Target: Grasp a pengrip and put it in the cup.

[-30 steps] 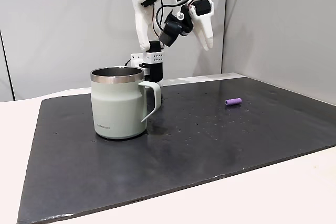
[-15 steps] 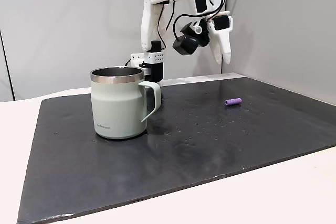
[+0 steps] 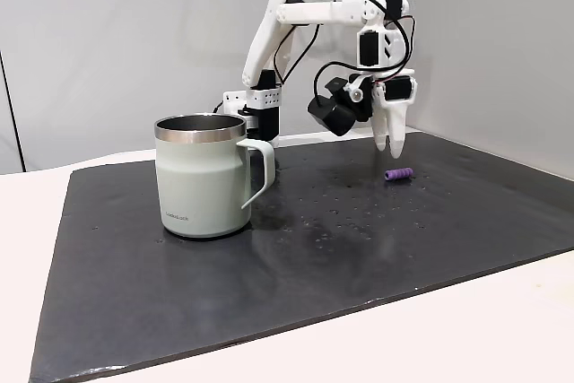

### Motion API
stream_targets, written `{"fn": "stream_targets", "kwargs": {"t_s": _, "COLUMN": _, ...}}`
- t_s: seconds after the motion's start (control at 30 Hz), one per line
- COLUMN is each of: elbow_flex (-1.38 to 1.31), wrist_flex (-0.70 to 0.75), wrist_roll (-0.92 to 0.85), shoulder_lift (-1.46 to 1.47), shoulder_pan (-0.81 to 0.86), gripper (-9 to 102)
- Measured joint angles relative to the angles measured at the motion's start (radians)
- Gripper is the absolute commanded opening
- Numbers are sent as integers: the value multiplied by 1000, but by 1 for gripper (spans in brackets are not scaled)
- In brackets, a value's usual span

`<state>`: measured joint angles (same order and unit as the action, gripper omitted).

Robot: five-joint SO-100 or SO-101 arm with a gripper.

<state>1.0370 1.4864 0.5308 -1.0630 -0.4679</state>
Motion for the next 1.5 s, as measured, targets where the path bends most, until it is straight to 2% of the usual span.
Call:
{"fn": "stream_targets", "kwargs": {"t_s": 0.77, "elbow_flex": -141, "wrist_flex": 14, "wrist_roll": 0, "shoulder_lift": 184, "shoulder_pan": -98, "gripper": 18}}
{"fn": "stream_targets", "kwargs": {"t_s": 1.5, "elbow_flex": -224, "wrist_flex": 32, "wrist_roll": -3, "shoulder_lift": 290, "shoulder_pan": -40, "gripper": 0}}
